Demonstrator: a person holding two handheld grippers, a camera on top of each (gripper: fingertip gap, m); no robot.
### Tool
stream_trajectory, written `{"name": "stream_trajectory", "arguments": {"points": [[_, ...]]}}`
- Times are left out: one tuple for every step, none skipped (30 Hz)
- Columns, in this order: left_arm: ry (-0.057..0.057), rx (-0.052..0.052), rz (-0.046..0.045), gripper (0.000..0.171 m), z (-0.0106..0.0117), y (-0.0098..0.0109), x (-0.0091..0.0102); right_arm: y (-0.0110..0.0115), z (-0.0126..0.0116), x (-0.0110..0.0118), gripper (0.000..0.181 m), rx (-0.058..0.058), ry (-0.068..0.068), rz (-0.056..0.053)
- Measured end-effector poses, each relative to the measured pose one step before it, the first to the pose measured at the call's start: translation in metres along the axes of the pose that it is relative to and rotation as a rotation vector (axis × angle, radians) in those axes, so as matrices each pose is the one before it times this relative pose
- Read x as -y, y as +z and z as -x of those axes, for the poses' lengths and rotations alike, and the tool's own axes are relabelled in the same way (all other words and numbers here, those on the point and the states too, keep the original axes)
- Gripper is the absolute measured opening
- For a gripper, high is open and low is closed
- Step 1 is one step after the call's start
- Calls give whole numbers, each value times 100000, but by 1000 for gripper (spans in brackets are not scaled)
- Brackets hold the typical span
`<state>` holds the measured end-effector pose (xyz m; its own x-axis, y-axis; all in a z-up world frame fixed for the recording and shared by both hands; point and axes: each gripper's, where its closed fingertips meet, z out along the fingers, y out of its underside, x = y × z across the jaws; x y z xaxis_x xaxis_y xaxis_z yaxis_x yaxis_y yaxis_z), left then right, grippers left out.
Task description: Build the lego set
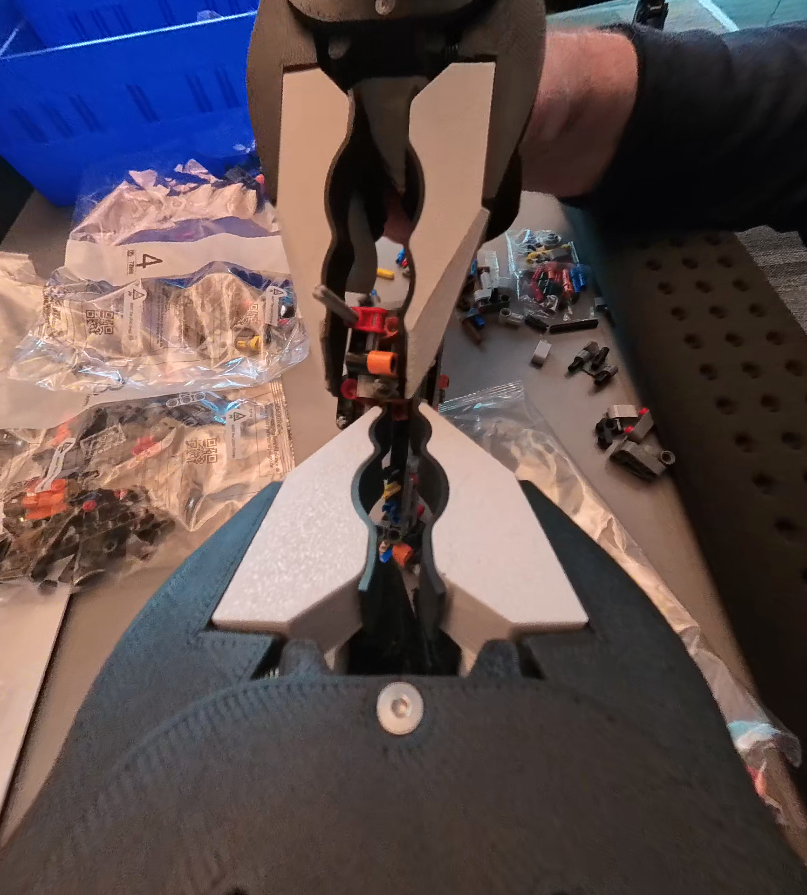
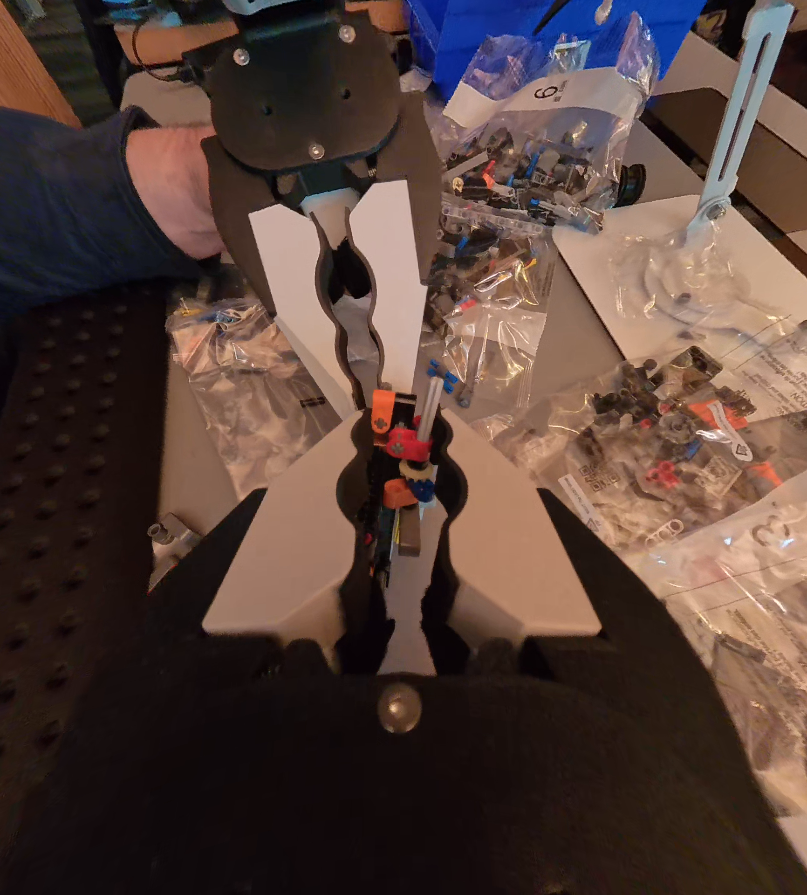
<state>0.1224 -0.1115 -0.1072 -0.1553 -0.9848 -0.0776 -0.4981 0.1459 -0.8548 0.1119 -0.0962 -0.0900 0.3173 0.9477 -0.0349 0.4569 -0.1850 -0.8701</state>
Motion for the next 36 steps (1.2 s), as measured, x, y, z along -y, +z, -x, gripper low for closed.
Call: {"name": "stream_trajectory", "arguments": {"points": [[-141,476,370,7,53,28,-42,15,-82,-35,21,100,1268,-60],[-763,-269,-257,7,-16,-39,30,-12,-38,29,21,658,1507,-555],[-560,-364,-583,7,-13,-98,74,-31,-31,69,21,902,1898,-844],[-5,425,-207,7,75,-61,53,-30,-105,30,21,144,1437,-457],[220,645,534,7,84,21,-49,26,-108,-77,21,-228,777,368],[-441,8,504,7,24,18,-78,51,-77,-77,21,175,1420,149],[-539,-171,-247,7,39,-24,-22,19,-113,-21,21,963,2972,-621],[-210,441,-177,8,109,-12,-30,-15,-148,-26,22,1312,3194,-750],[-342,181,-33,8,72,5,1,-7,-105,-25,22,987,2459,-369],[-33,-181,141,8,3,-4,-18,21,-41,-39,22,722,1794,-101],[-166,-383,4,8,-10,12,-55,56,-17,-69,22,852,1658,38],[-350,-484,-108,8,-21,11,-69,44,-15,-116,22,1183,1933,108],[-190,106,456,8,61,48,-136,9,-79,-168,22,708,1310,574],[527,829,1294,8,127,58,-170,9,-47,-171,21,-57,-510,931],[578,734,920,7,137,-15,-132,-31,8,-189,22,-463,-1398,1403],[-421,157,598,0,114,-137,-189,-193,-354,-272,21,-2455,-688,1696],[637,-20,2108,0,59,-282,-581,-712,-1136,-115,21,-5791,751,-328],[-851,1853,657,0,342,-413,-434,-1028,-691,258,21,-1649,2022,-3073],[-1701,467,-2773,0,166,-440,259,-943,130,544,21,2048,-30,-4028],[-608,-262,-3109,0,5,-234,564,-492,474,433,21,2232,-917,-2267],[618,222,-295,0,21,95,182,52,244,-40,21,315,-1166,747],[592,-173,830,0,-34,322,-120,407,5,-333,21,-780,-673,2172],[367,-1607,706,0,-283,356,-139,540,297,-313,21,1064,-1004,2191],[899,-440,-217,0,-180,232,82,444,504,-84,21,1972,-2274,947],[962,158,-1502,0,-97,19,397,276,135,-75,21,-228,-2022,924],[286,735,-1802,0,81,-128,457,156,48,-108,21,146,-728,723],[-389,430,-1090,4,98,-123,288,59,48,-27,21,631,222,-92],[-1044,2281,-721,21,388,-58,155,74,270,66,21,1548,-369,-412],[-366,474,492,27,82,62,-89,120,255,137,21,836,-958,-467],[-98,-952,1471,28,-181,219,-229,188,175,33,21,303,-953,367],[-97,-604,2601,33,-163,365,-411,205,105,-68,21,174,-624,709],[495,71,3289,36,-101,434,-519,197,103,-128,21,172,-764,1044],[1173,359,3229,34,-66,423,-505,167,33,-123,21,-480,-1159,887],[1079,-175,2441,33,-135,304,-365,100,-28,-45,21,-527,-373,439],[-706,-467,51,32,-56,101,26,-20,-16,94,21,-34,237,-548],[-1565,-1030,-115,32,-53,43,-2,-20,-29,4,21,-114,16,-8]]}}
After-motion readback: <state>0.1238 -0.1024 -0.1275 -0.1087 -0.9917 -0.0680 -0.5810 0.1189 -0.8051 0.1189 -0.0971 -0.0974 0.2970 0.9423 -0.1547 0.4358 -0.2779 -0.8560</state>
